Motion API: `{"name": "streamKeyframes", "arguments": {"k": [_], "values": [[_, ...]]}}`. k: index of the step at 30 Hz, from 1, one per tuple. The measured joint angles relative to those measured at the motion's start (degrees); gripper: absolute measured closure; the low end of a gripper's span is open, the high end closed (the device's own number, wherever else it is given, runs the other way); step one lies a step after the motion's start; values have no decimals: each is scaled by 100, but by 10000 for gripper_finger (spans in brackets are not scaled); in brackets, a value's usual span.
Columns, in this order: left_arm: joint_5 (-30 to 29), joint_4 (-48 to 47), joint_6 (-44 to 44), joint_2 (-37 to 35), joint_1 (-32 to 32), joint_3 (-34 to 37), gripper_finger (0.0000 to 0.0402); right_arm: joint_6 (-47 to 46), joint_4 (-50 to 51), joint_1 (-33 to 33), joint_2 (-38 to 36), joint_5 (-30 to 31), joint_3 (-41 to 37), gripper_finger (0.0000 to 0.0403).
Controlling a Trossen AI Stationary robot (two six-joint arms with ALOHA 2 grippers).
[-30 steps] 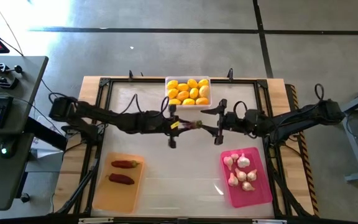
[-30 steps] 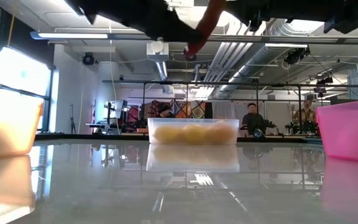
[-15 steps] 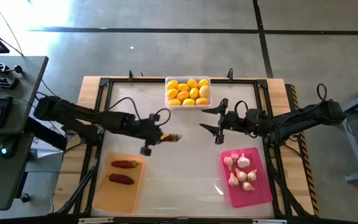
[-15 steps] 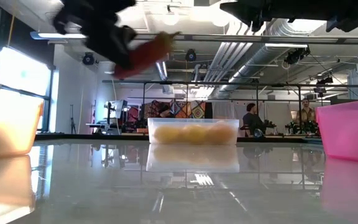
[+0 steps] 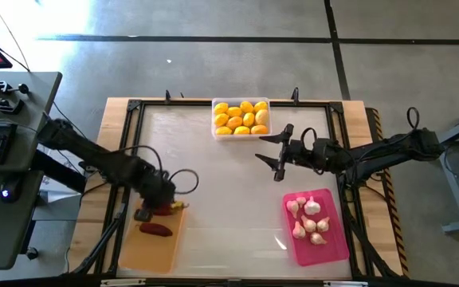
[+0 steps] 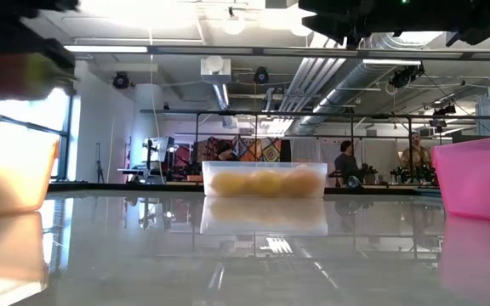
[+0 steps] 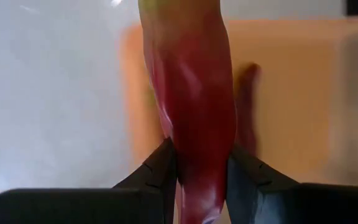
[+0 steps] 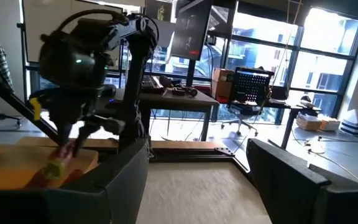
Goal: Sort produce into baskets
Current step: Put the chili pepper into the yellow bin
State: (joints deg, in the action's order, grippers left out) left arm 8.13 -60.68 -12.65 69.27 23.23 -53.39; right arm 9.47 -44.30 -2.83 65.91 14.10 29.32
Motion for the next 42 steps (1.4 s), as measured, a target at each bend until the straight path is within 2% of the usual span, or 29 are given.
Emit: {"name": "streamKeyframes", "arguments": {"k": [7,10,16,21,26,31,36,42], "values": [[958,70,-893,3,751,0,321,0,40,24,0,-2,0,141],[1090,193,-1143,3,979,49,321,0,40,28,0,-4,0,141],[1411,1206,-1638,5,1191,487,323,111,64,61,0,-6,0,141],[1757,1585,-1931,5,1279,781,324,109,167,181,0,-12,0,141],[2309,2220,-2508,26,1431,1067,324,88,256,267,0,-13,0,141],[2324,2862,-2899,35,1623,1333,324,92,266,286,0,-12,0,141],[2119,2884,-3256,35,1658,1452,315,96,274,286,0,-11,-1,141],[1987,2890,-3824,35,1521,1552,284,98,277,284,0,-10,-2,141]]}}
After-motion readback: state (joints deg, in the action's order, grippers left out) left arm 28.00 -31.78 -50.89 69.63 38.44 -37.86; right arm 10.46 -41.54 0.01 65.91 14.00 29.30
